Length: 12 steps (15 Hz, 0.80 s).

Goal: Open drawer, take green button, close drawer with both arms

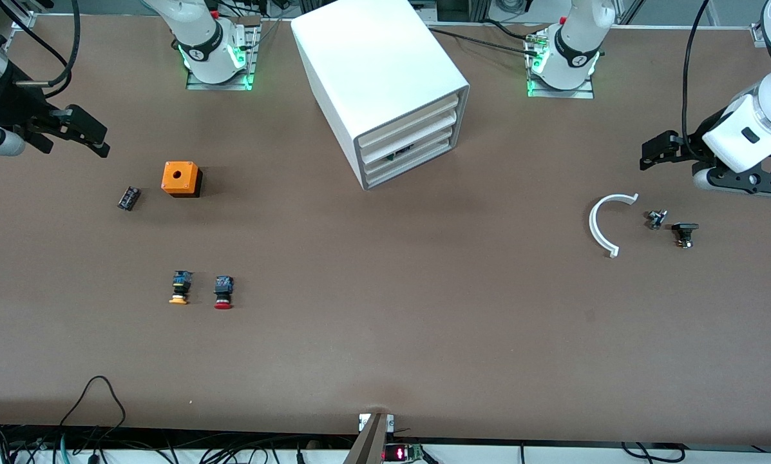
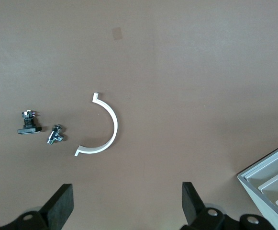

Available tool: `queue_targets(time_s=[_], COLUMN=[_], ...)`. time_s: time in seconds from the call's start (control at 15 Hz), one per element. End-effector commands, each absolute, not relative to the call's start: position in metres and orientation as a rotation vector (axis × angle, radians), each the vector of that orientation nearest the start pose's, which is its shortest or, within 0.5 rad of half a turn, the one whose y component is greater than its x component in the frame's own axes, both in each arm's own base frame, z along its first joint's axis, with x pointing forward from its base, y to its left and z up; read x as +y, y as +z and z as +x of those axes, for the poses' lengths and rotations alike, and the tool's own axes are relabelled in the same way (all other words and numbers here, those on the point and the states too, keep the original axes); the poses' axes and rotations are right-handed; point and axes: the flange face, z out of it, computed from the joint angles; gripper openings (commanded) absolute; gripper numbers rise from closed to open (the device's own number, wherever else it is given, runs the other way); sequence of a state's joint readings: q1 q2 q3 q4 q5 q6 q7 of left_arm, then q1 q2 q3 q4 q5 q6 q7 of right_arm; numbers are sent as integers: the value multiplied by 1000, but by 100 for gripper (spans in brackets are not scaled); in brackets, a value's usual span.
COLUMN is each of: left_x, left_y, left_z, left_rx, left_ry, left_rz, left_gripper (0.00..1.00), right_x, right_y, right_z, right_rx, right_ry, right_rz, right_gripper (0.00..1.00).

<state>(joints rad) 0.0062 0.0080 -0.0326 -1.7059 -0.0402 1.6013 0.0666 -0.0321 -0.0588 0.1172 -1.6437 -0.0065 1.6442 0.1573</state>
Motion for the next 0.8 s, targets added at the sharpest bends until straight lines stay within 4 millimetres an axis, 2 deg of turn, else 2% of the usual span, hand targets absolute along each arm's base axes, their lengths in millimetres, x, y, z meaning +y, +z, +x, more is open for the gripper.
queue_targets(time_s=[0.0,0.33,0.53,0.73], left_x=[-16,-15,-17,-30], left_y=[563,562,559,528], left_z=[554,554,555,562], left_rx=[177,170,177,207], left_ry=[188,191,205,344], left_rz=[-3155,-3155,-3154,-3158], left_gripper=[100,100,100,100], right_x=[48,50,50,51], right_y=[637,640,633,620], right_z=[537,536,536,539], right_rx=[101,96,104,94], right_ry=[-103,-108,-76,-9], right_rz=[-3147,-3147,-3148,-3152], right_gripper=[100,100,100,100])
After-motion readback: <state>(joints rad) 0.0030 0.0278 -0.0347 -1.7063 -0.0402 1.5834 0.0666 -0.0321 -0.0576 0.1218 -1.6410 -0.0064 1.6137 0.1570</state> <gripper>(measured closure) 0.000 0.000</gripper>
